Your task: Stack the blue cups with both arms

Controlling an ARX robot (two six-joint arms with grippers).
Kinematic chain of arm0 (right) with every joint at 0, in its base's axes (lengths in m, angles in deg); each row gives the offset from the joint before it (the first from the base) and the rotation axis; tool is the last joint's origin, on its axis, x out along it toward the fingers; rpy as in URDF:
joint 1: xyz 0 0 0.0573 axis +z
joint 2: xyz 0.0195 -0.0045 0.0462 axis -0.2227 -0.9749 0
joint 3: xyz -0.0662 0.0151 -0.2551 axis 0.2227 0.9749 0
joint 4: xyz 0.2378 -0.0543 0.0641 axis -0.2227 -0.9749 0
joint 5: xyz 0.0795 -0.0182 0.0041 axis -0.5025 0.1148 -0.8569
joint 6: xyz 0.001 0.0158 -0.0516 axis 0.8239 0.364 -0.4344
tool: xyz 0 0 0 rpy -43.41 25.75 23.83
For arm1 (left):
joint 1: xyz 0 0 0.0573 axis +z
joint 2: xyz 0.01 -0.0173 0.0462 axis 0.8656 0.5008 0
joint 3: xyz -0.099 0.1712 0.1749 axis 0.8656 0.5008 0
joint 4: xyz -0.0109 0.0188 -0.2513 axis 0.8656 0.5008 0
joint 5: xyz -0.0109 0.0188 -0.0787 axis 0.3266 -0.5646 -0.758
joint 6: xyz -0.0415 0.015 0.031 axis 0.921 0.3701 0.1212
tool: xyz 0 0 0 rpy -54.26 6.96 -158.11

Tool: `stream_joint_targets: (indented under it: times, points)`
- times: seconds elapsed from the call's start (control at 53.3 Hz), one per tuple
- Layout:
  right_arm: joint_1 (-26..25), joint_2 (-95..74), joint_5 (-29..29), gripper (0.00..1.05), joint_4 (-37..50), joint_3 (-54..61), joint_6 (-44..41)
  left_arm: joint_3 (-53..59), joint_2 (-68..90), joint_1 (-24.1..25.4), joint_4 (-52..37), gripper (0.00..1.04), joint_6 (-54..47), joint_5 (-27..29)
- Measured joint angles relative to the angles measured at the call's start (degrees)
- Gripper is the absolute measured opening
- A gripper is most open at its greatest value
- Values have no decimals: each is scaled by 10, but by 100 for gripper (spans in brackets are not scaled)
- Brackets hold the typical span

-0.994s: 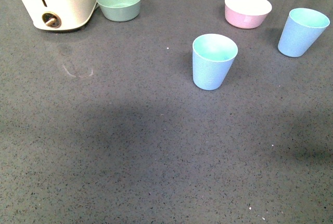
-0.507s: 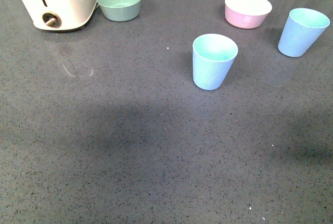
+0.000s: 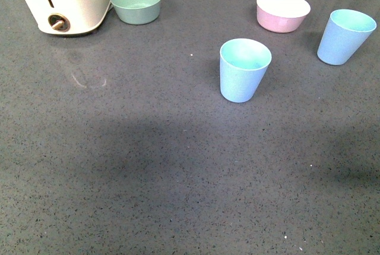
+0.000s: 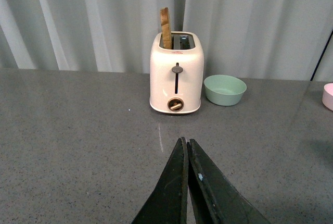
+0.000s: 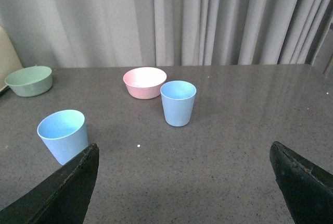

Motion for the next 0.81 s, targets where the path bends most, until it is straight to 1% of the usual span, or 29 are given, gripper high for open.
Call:
stream_joint_targets:
  times: [0.038, 0.075, 0.113, 0.169, 0.488, 0.507, 0.657, 0.713, 0.751, 0.788, 0.807]
  points:
    - [0, 0, 0, 96, 0, 0, 0, 0, -5, 0, 5, 2, 0, 0]
    - [0, 0, 0, 96, 0, 0, 0, 0, -24, 0, 30, 2, 0, 0]
    - [0, 0, 0, 96, 0, 0, 0, 0, -56, 0, 76, 2, 0, 0]
    - [0, 0, 0, 96, 0, 0, 0, 0, -87, 0, 99, 2, 0, 0]
    - [0, 0, 0, 96, 0, 0, 0, 0, -101, 0, 104, 2, 0, 0]
    - [0, 0, 0, 96, 0, 0, 0, 0, -101, 0, 104, 5, 0, 0]
    - [0, 0, 0, 96, 0, 0, 0, 0, -101, 0, 104, 41, 0, 0]
    - [0, 0, 0, 96, 0, 0, 0, 0, -101, 0, 104, 51, 0, 0]
    - [0, 0, 0, 96, 0, 0, 0, 0, -101, 0, 104, 57, 0, 0]
    - [-7, -12, -25, 96, -23, -7, -7, 0, -101, 0, 104, 62, 0, 0]
    - [-18, -28, -62, 96, -60, -21, -11, 0, -101, 0, 104, 65, 0, 0]
